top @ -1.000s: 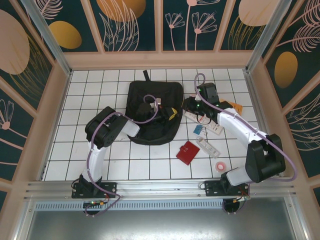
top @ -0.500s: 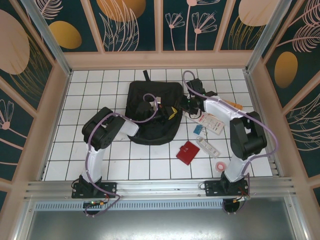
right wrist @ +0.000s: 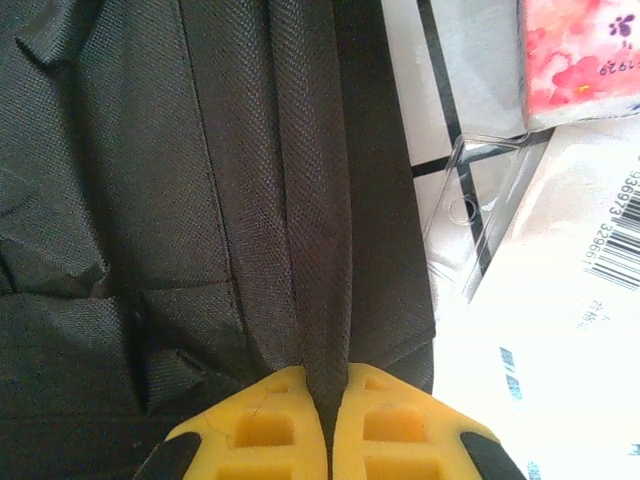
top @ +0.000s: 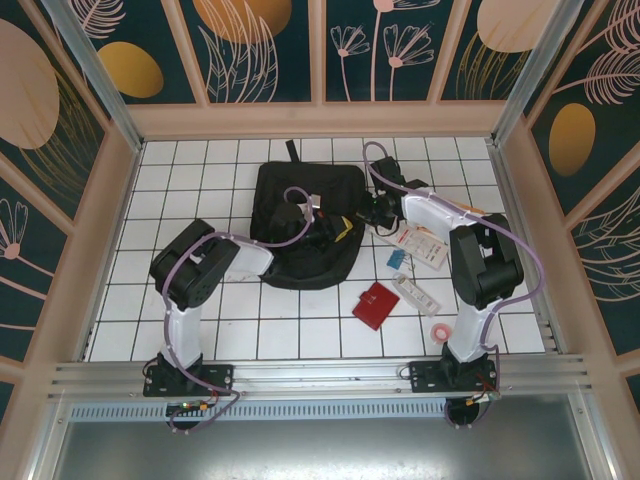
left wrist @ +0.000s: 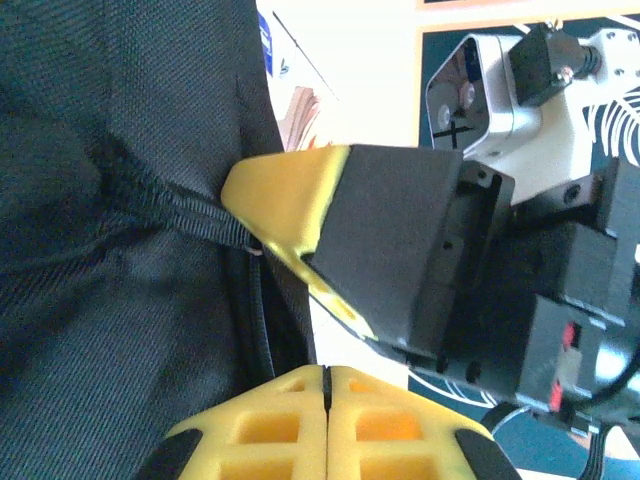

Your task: Pack the student bag

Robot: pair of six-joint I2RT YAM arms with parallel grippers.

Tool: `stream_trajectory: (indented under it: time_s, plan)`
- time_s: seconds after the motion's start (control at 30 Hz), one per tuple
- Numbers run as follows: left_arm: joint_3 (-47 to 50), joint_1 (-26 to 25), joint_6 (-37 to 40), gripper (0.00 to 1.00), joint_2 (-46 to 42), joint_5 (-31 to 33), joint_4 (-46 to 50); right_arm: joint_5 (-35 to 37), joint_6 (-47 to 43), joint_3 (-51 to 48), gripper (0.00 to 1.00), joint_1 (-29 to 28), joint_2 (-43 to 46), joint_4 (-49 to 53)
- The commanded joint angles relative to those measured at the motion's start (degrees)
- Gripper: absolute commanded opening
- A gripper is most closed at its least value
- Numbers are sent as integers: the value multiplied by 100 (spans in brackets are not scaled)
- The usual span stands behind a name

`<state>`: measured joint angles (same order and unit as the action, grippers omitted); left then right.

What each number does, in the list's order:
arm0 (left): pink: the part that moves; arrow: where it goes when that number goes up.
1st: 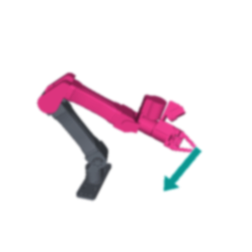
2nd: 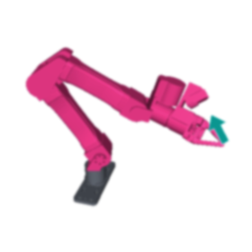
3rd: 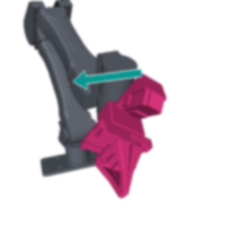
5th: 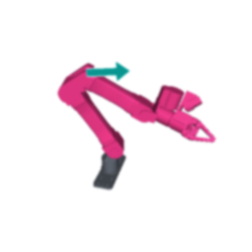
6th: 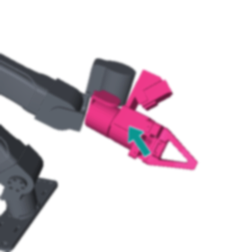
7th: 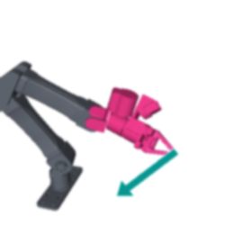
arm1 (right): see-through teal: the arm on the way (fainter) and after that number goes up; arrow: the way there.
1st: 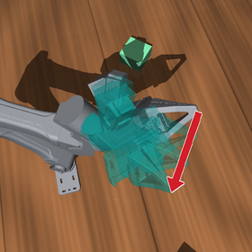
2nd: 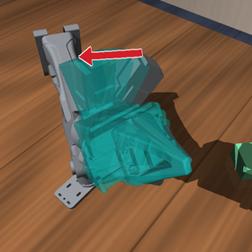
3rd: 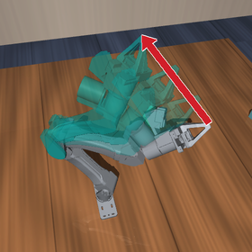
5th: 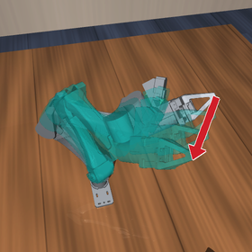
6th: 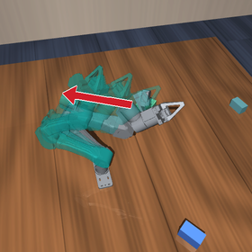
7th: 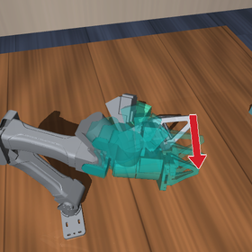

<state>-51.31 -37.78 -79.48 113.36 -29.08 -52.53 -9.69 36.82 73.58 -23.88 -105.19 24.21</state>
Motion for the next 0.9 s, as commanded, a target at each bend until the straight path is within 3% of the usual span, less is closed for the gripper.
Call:
stream_trajectory:
  time_s: [0.0, 0.87]
  plan:
    - [156, -11, 394, 0, -402, 190, 369, 172, 62, 81, 0, 141, 46, -97]
    - [1052, -28, 1577, 0, -2174, 596, 2230, 372, -677, 536, 0, 352, -100, 44]
